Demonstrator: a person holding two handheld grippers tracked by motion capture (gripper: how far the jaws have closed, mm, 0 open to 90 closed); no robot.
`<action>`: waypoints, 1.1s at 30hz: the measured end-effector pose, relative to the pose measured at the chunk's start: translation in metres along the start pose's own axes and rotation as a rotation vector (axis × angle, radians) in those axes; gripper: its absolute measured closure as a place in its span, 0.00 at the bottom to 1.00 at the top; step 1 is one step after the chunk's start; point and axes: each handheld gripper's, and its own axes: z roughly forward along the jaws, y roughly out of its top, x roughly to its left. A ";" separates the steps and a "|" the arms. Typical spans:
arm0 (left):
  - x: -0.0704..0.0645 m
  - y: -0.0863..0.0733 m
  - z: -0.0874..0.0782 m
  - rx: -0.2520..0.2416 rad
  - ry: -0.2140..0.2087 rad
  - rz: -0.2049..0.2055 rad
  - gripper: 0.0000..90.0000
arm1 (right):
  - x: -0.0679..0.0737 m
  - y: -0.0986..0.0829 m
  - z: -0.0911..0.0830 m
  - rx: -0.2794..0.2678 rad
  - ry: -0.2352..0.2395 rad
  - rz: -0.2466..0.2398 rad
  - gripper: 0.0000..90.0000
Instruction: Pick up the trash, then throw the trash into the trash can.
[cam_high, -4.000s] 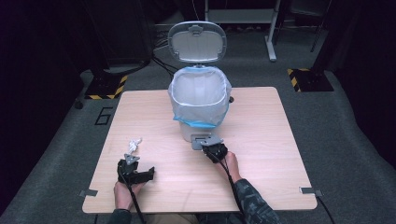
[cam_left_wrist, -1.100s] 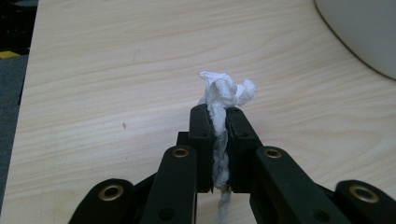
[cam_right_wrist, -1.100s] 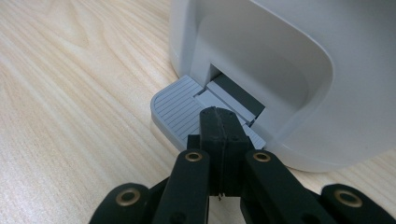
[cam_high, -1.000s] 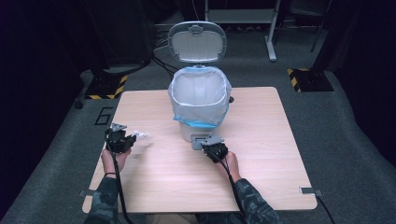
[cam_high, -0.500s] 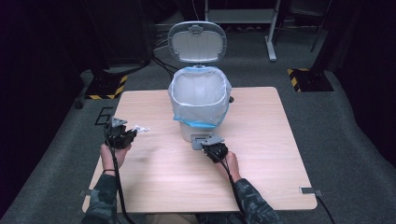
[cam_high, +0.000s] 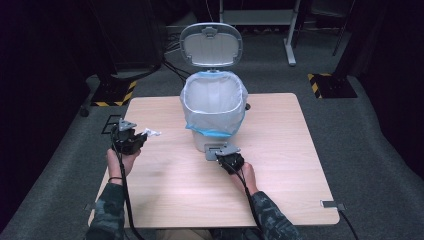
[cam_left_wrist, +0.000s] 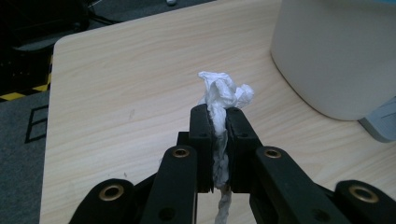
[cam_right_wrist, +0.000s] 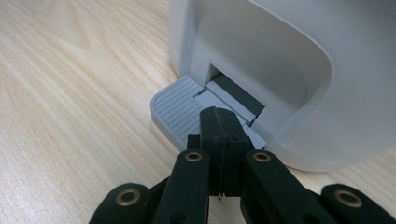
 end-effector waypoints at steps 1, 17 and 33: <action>-0.001 0.002 -0.001 -0.003 0.000 0.001 0.92 | 0.000 0.000 0.000 -0.001 0.001 0.000 1.00; -0.006 0.035 -0.015 -0.035 -0.011 0.029 0.92 | 0.000 -0.001 -0.001 0.010 0.000 0.006 1.00; -0.009 0.064 -0.026 -0.055 -0.027 0.063 0.92 | 0.000 -0.001 -0.001 0.011 -0.002 0.009 1.00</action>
